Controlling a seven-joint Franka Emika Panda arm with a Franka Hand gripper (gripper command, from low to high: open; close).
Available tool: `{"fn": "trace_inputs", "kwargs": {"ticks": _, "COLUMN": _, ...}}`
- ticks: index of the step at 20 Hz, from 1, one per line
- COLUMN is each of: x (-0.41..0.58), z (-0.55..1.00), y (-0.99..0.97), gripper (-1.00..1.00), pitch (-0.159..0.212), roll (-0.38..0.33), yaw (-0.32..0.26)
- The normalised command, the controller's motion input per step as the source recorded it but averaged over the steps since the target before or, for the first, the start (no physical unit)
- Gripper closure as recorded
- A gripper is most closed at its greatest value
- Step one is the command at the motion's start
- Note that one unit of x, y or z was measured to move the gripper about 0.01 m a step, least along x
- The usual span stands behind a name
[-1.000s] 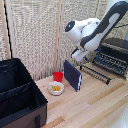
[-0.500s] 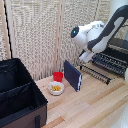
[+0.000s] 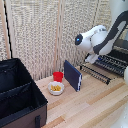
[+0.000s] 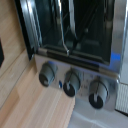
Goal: With care, position your gripper close to the oven tray handle. Make sure to grip the handle tightly. Delicately and attentively pull the tray out from the oven.
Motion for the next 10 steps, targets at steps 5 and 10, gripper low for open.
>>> {"fn": "trace_inputs", "kwargs": {"ticks": 5, "x": 0.000, "z": -0.09, "y": -0.37, "gripper": -1.00, "pitch": 0.075, "roll": -0.110, "yaw": 0.245}}
{"fn": "trace_inputs", "kwargs": {"ticks": 10, "x": 0.022, "z": -0.11, "y": -0.54, "gripper": -1.00, "pitch": 0.075, "roll": -0.081, "yaw": 0.206}}
